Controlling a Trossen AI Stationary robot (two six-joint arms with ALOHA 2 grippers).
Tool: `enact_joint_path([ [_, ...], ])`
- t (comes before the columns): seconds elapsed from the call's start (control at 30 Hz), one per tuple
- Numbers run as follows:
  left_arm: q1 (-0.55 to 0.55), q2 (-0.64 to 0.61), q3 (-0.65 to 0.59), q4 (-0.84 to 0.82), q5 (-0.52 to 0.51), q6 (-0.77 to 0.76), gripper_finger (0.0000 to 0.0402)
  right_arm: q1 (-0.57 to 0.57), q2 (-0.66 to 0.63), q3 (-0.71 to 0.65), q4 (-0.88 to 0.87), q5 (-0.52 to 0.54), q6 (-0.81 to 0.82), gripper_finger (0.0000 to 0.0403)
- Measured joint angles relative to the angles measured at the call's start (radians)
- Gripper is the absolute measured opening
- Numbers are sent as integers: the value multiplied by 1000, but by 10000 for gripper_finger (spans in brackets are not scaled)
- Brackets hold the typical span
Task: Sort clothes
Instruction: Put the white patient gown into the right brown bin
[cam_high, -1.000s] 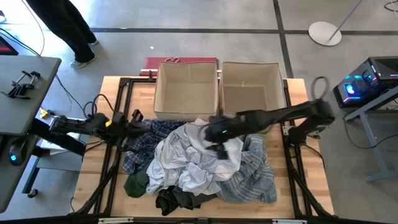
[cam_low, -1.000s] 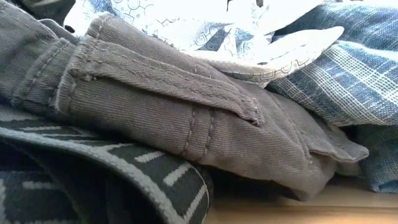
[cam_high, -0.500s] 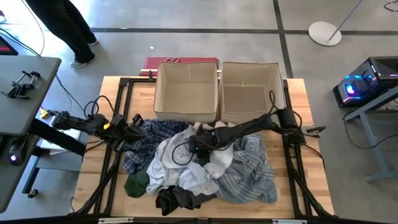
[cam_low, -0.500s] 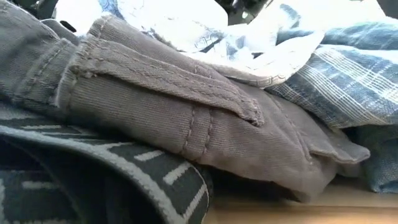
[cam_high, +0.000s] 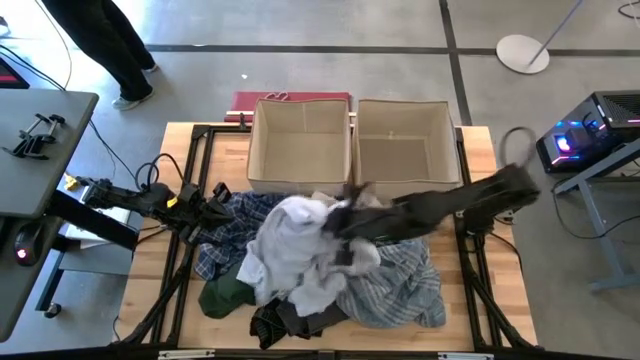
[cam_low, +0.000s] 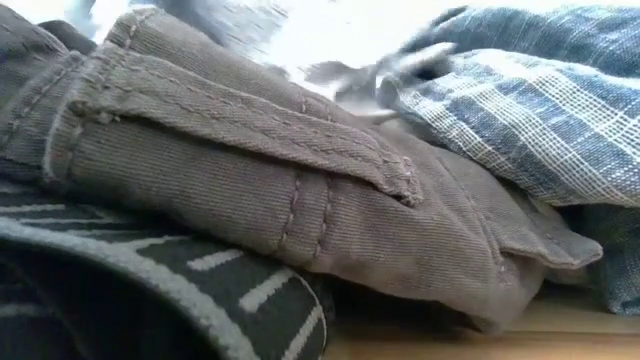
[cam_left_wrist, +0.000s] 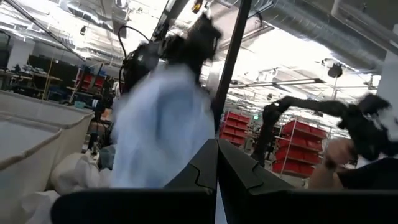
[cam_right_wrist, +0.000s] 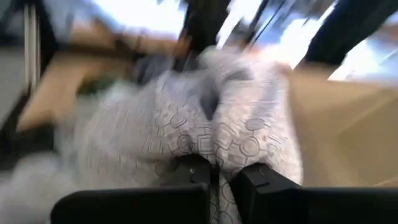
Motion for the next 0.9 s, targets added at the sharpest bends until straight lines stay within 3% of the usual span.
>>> enact_joint_path([
  [0.13,0,0,0,0,0,0,0,45,-166,45,128,236,-171,10],
  [0.23,0,0,0,0,0,0,0,56,-258,73,278,348,-359,7],
  [0.37,0,0,0,0,0,0,0,30,-347,127,500,430,-607,6],
  [0.53,0,0,0,1,0,1,0,-67,-377,229,690,437,-822,5],
  [0.7,0,0,0,1,0,1,0,-182,-366,304,560,432,-793,4],
  [0.9,0,0,0,1,0,1,0,-313,-357,305,146,414,-507,4],
])
